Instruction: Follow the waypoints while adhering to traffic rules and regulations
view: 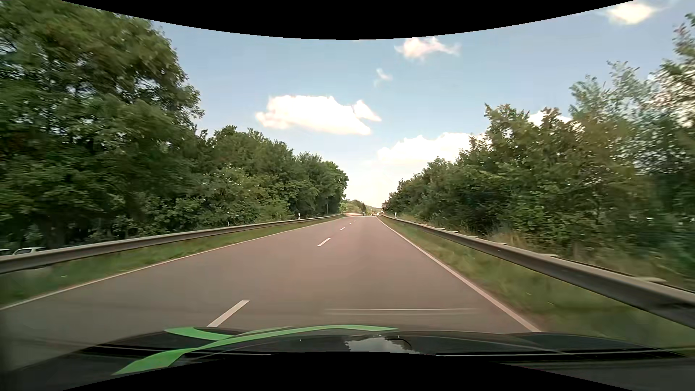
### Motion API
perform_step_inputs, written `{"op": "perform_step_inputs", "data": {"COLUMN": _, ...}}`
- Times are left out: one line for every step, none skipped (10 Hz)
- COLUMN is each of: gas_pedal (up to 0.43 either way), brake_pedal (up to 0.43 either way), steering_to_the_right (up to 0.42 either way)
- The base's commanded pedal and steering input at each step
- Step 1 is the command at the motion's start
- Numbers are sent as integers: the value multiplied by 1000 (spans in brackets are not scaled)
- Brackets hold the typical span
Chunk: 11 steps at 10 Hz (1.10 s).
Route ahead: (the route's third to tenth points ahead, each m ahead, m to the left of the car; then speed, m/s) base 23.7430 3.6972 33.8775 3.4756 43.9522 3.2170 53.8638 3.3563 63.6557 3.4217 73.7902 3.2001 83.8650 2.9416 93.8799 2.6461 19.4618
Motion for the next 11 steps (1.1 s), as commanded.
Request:
{"op": "perform_step_inputs", "data": {"gas_pedal": 138, "brake_pedal": 0, "steering_to_the_right": -1}}
{"op": "perform_step_inputs", "data": {"gas_pedal": 169, "brake_pedal": 0, "steering_to_the_right": -1}}
{"op": "perform_step_inputs", "data": {"gas_pedal": 177, "brake_pedal": 0, "steering_to_the_right": -1}}
{"op": "perform_step_inputs", "data": {"gas_pedal": 177, "brake_pedal": 0, "steering_to_the_right": -1}}
{"op": "perform_step_inputs", "data": {"gas_pedal": 177, "brake_pedal": 0, "steering_to_the_right": -1}}
{"op": "perform_step_inputs", "data": {"gas_pedal": 157, "brake_pedal": 0, "steering_to_the_right": -1}}
{"op": "perform_step_inputs", "data": {"gas_pedal": 138, "brake_pedal": 0, "steering_to_the_right": -1}}
{"op": "perform_step_inputs", "data": {"gas_pedal": 138, "brake_pedal": 0, "steering_to_the_right": 0}}
{"op": "perform_step_inputs", "data": {"gas_pedal": 130, "brake_pedal": 0, "steering_to_the_right": 0}}
{"op": "perform_step_inputs", "data": {"gas_pedal": 110, "brake_pedal": 0, "steering_to_the_right": 0}}
{"op": "perform_step_inputs", "data": {"gas_pedal": 87, "brake_pedal": 0, "steering_to_the_right": 0}}
